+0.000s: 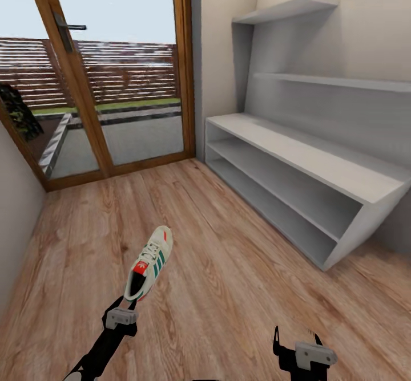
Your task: Pick up the two gym shoes and the two sandals from the corridor floor and place them onto the hallstand (shoe rack) in the corridor, making sure they are on the rack and not on the floor. Arrange them so the two gym shoes are next to each other and the two sandals are next to each other.
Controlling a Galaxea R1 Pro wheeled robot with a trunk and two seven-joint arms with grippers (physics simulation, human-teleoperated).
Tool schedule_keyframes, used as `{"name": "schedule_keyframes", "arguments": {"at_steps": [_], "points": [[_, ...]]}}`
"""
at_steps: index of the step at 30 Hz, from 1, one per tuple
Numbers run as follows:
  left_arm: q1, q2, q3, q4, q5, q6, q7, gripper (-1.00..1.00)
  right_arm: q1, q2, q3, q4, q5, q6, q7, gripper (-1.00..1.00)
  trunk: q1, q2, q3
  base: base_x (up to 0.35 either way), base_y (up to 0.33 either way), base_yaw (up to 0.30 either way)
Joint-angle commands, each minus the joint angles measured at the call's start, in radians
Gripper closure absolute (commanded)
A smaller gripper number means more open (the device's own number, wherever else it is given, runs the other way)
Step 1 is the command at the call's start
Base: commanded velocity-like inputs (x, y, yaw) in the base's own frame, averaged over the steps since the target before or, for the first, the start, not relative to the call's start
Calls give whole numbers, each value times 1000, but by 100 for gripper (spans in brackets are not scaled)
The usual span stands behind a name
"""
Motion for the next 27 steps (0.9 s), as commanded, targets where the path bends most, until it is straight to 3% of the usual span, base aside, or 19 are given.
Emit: {"name": "schedule_keyframes", "arguments": {"at_steps": [1, 20, 27], "points": [[0, 0, 3, 0, 0, -2, -7, 100, 0, 0, 1, 0, 7, 1, -6, -100, 0, 0, -1, 1, 0, -284], [0, -2, 4, -1, 1, -2, -7, 100, 0, -1, 0, 0, 7, 2, -6, -100, 0, 0, -1, 5, 0, -284], [0, -1, 5, 0, 2, -1, -7, 100, 0, -1, 0, 0, 7, 1, -6, -100, 0, 0, -1, 198, 0, -284]]}}
